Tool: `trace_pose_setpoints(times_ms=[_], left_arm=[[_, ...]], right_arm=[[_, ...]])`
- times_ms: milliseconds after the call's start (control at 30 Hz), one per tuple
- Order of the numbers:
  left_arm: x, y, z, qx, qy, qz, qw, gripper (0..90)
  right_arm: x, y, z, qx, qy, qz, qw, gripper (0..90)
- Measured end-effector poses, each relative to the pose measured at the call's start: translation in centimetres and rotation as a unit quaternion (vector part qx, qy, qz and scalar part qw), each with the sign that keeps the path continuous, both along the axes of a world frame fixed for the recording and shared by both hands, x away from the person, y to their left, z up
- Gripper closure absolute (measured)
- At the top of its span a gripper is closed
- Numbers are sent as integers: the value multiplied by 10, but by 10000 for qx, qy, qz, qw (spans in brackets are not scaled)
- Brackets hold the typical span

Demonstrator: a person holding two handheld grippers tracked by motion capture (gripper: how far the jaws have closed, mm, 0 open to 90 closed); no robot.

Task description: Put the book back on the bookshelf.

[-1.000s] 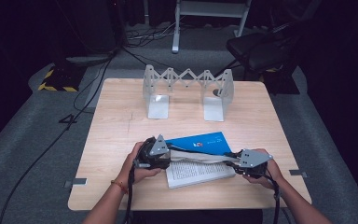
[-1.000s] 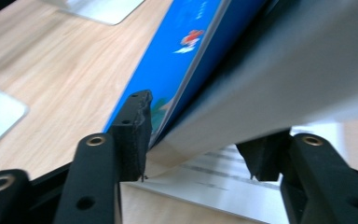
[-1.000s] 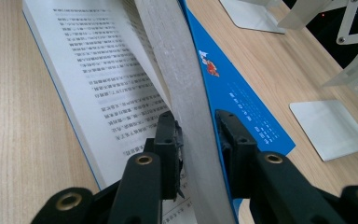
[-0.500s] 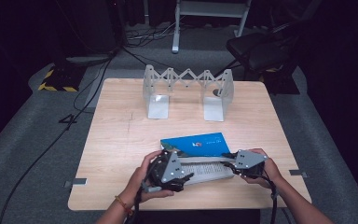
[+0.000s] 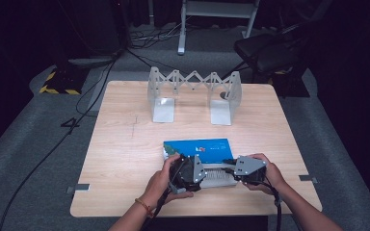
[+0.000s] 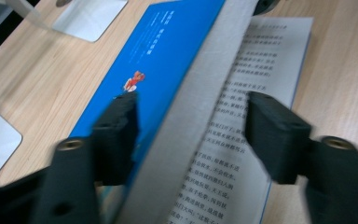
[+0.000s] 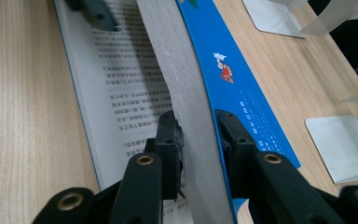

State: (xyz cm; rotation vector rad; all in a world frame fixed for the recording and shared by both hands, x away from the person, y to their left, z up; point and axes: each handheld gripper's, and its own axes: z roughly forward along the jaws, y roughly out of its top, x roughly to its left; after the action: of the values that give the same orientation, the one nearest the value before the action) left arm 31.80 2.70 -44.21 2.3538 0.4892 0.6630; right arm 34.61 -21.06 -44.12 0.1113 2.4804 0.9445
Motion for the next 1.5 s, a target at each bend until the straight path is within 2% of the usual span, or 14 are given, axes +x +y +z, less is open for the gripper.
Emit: trace_pose_setpoints(times_ms=[67,167,300,433,533,567,667,700,833,1033,1133,1200,1367,1500], left_arm=[[2,3,0,7,-59,82,9999,554],[5,8,0,-22,88,-23,10000,609],[6,13,-4,3,69,-229,9997,644],[8,20,-6,-110,85,-359,9993,677],[10,25,-7,-267,152,-374,9988,685],[12,30,-6,-342,174,-399,9985,686],[13,35,-5,-446,211,-400,9980,687],[14,38,-5,-455,202,-418,9979,687],[16,46,-4,-609,256,-427,9969,689],[16,51,-6,-685,359,-408,9962,671],[15,52,-5,-826,448,-355,9949,552],[13,47,-4,-701,459,-328,9959,499],[3,23,-5,-262,104,-123,9995,362],[-1,10,-2,-202,-52,-14,9998,380]], right_arm=[[0,1,-1,3,-2,7,10000,721],[1,2,-1,10,11,13,10000,717],[1,4,-2,24,29,33,10000,700],[4,1,-2,264,100,84,9996,646],[11,-7,-6,463,9,137,9988,537],[20,-16,-10,548,172,83,9983,483],[27,-25,-15,630,214,27,9978,480],[33,-30,-17,820,210,-18,9964,525],[35,-31,-17,1024,249,206,9942,604],[31,-23,-14,867,147,381,9954,657],[27,-19,-12,794,156,339,9961,670],[26,-17,-11,784,156,325,9963,673],[15,-6,-4,758,169,351,9964,697],[4,5,0,662,119,383,9970,711]])
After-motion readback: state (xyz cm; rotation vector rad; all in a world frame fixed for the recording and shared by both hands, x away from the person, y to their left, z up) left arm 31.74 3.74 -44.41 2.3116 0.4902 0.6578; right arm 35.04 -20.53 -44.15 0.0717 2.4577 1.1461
